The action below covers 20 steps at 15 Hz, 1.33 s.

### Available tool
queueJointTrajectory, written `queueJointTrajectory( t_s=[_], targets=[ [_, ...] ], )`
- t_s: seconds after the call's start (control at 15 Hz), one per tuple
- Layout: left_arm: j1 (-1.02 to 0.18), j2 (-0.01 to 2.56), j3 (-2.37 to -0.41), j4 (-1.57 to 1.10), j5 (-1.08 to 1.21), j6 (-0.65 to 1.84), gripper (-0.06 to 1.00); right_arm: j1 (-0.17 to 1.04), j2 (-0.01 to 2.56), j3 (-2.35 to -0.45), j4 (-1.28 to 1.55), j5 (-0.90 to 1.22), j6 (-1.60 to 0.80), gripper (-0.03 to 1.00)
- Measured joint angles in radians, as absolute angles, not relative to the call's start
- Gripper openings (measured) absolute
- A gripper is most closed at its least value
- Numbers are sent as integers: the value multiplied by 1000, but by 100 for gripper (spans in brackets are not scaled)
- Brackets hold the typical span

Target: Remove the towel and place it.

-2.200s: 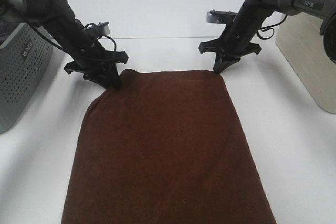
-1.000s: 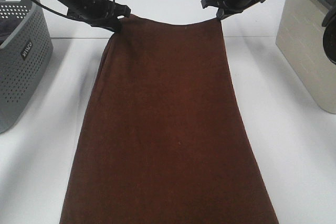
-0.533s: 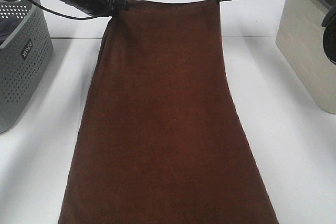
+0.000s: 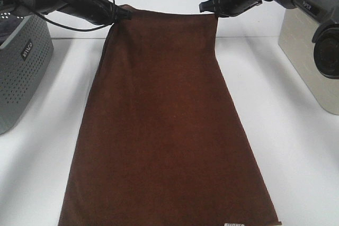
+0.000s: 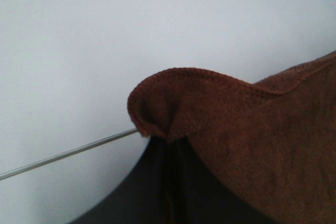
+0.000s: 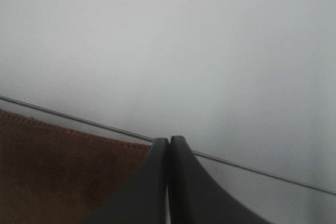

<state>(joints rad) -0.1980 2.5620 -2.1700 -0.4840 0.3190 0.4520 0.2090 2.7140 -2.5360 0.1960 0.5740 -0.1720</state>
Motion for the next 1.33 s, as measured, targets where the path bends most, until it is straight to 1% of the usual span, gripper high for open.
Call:
queueJointTrajectory(
  t_s=[0.2,0.53,1.07,1.13,1.2,1.27,1.33],
  targets=[
    [-204,2588,-2170,-484,275,462,1,209,2738,-2536,196,528,-173,1],
    [-229,2598,-2172,-484,217,476,1,209,2770,-2536,196,512,-176,1],
    [-230,2667,-2173,-480,167,478,1,209,2789,-2536,196,475,-176,2],
    [-230,2668,-2173,-481,155,478,4,209,2793,-2536,197,472,-176,6],
    [-232,2669,-2173,-481,136,478,9,209,2795,-2536,197,464,-176,12],
    [-233,2669,-2173,-481,109,478,13,209,2795,-2536,197,458,-176,24],
    [-233,2670,-2173,-481,100,478,23,209,2795,-2536,197,455,-176,29]
  ],
)
